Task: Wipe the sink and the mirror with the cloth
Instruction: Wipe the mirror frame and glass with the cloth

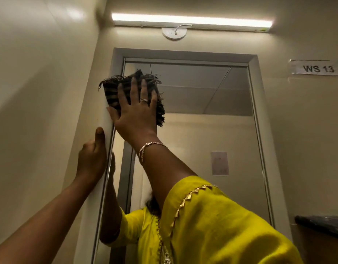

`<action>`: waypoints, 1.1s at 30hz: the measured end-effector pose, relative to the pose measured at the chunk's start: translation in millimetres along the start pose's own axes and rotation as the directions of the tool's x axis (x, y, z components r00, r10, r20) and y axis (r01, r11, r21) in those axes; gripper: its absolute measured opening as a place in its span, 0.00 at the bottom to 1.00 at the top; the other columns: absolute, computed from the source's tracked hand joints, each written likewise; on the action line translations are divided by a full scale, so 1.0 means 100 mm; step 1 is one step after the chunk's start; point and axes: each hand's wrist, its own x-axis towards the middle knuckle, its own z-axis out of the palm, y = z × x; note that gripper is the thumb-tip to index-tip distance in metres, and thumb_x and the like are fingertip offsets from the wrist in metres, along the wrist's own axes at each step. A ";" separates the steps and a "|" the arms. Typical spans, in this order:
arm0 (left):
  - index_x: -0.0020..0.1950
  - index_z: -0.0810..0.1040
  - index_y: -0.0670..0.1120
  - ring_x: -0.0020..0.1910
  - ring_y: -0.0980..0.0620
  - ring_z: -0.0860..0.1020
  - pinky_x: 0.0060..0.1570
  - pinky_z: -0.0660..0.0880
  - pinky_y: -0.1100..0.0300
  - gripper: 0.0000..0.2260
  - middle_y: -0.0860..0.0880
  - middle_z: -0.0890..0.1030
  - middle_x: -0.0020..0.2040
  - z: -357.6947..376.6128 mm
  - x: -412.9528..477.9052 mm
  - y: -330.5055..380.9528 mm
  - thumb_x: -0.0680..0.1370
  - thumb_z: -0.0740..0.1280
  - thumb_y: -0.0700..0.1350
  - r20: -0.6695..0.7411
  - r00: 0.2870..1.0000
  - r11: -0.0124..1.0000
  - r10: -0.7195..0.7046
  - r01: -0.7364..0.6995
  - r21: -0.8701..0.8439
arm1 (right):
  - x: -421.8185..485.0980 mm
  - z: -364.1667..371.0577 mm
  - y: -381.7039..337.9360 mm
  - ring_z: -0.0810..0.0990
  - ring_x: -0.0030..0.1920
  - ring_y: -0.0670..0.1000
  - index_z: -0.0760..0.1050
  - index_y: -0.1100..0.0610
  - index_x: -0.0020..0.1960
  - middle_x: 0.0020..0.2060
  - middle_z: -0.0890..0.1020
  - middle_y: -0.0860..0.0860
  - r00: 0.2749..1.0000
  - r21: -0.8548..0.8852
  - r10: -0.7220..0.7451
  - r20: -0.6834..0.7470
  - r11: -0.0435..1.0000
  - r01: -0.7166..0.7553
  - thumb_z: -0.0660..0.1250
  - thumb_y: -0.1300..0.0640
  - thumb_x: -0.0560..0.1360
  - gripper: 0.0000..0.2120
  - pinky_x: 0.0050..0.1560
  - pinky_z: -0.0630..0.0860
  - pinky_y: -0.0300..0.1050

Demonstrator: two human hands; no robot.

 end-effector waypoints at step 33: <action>0.30 0.64 0.46 0.29 0.48 0.67 0.44 0.69 0.48 0.28 0.45 0.67 0.29 0.00 -0.07 0.16 0.74 0.43 0.67 -0.057 0.984 0.983 -0.169 0.172 0.060 | -0.81 -0.38 1.83 0.44 0.76 0.59 0.47 0.50 0.76 0.76 0.47 0.57 0.850 -0.081 0.481 -0.213 0.859 -0.506 0.41 0.40 0.75 0.31 0.72 0.39 0.59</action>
